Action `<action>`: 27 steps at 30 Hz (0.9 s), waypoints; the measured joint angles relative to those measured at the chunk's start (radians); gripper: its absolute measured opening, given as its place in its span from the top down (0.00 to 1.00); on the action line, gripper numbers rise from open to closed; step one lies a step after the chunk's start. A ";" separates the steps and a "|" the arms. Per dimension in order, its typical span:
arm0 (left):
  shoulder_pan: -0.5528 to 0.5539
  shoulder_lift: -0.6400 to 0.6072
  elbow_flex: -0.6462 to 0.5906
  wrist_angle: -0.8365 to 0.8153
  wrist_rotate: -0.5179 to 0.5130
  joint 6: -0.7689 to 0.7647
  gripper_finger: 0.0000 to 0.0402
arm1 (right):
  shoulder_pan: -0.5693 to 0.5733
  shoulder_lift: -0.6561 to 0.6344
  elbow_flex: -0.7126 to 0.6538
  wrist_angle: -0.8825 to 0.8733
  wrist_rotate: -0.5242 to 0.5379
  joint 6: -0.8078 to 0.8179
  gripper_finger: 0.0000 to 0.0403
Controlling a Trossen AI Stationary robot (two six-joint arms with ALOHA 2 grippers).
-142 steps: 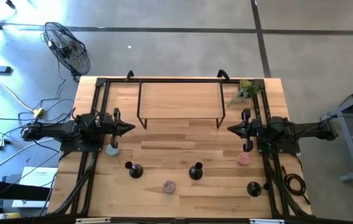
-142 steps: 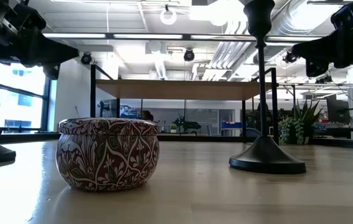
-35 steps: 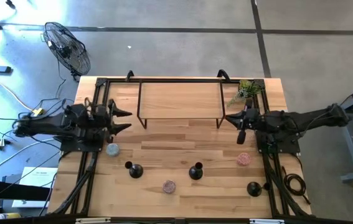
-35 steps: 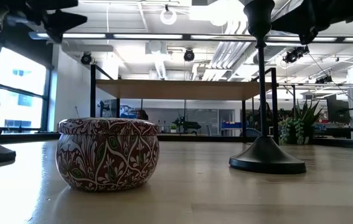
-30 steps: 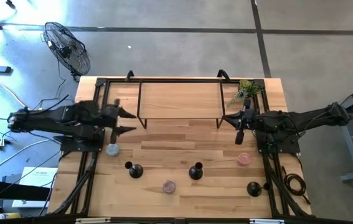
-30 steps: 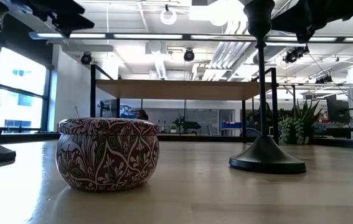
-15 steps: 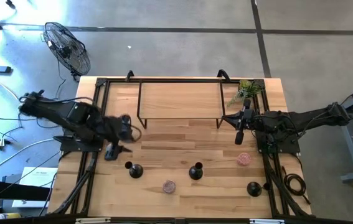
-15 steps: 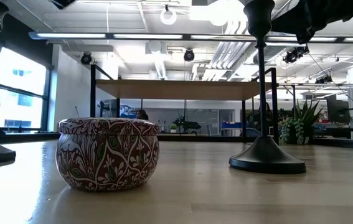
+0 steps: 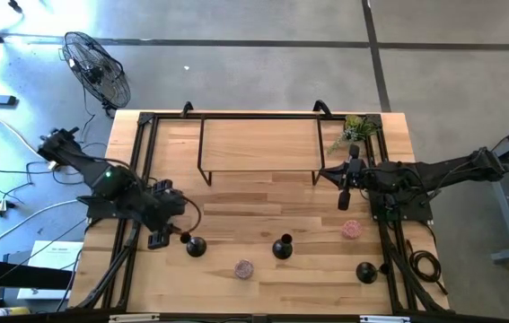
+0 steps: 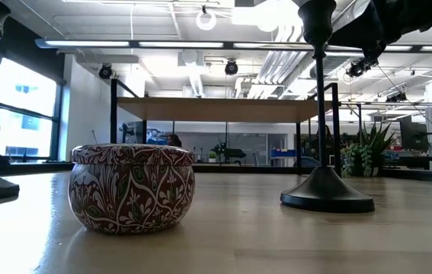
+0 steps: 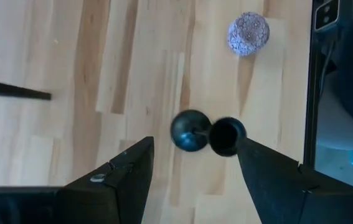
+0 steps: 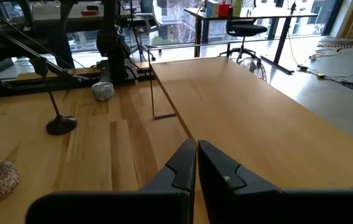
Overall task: Pick & Place candle stick holders
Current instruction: Put the left black candle holder on the shelf
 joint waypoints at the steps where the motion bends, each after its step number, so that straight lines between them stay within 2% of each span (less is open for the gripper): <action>1: -0.006 0.012 0.000 0.000 0.003 -0.016 0.43 | 0.000 0.000 0.000 0.000 -0.001 0.002 0.97; 8: -0.020 0.114 0.000 0.020 0.061 -0.060 0.43 | 0.000 0.000 0.000 0.001 -0.001 -0.005 0.97; 16: -0.019 0.160 -0.001 0.033 0.062 -0.053 0.43 | 0.000 0.005 0.000 0.005 0.000 0.008 0.97; 21: -0.019 0.160 -0.001 0.001 0.052 -0.077 0.43 | 0.000 0.030 0.000 0.008 -0.002 0.018 0.97; 27: -0.019 0.160 -0.002 -0.015 -0.012 -0.078 0.43 | 0.000 0.084 0.000 0.045 -0.014 0.040 0.97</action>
